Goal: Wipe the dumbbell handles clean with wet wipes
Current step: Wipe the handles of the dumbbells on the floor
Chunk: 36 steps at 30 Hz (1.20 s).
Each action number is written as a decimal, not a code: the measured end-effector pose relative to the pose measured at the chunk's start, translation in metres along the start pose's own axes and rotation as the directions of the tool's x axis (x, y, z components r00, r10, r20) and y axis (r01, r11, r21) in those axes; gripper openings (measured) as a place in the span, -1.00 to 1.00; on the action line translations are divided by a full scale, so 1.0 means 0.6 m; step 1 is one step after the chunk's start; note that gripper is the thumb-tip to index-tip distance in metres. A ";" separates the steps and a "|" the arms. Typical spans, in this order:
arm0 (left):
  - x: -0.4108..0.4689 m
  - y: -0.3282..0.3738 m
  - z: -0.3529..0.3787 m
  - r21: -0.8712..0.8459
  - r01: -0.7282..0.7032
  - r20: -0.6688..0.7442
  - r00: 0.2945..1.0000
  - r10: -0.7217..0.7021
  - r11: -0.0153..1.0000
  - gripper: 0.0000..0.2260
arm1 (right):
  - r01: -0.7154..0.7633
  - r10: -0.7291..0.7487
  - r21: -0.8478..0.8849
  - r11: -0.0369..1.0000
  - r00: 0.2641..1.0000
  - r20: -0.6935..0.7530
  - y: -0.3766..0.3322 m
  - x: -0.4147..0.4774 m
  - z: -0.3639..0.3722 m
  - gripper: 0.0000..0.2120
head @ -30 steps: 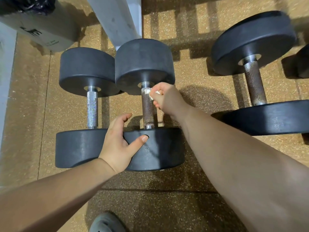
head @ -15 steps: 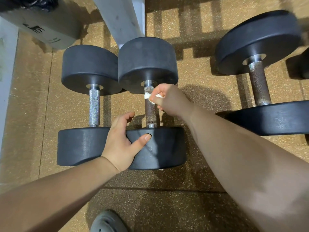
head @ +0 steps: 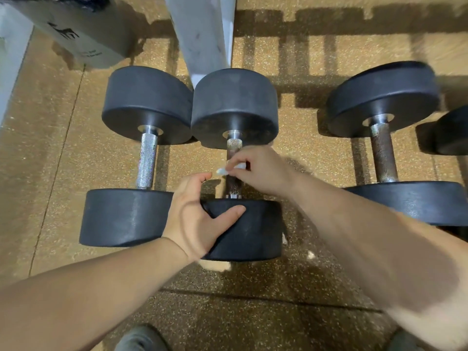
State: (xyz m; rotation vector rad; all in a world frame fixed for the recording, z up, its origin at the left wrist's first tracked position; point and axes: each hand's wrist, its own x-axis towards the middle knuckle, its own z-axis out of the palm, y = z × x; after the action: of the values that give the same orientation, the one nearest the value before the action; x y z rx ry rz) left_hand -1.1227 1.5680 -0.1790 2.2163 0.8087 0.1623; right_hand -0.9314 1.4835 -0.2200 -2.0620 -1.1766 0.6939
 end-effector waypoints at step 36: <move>0.014 0.087 -0.019 -0.017 0.455 0.501 0.775 -0.386 0.890 -0.08 | -0.046 0.057 -0.435 0.899 0.998 0.013 0.012 -0.011 -0.127 -0.78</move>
State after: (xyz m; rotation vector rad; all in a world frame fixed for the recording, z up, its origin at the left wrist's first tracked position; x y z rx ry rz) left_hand -1.0938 1.5530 -0.1357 1.7683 0.9455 -0.5306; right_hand -0.8764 1.4535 -0.1757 -2.4648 -1.3951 0.5136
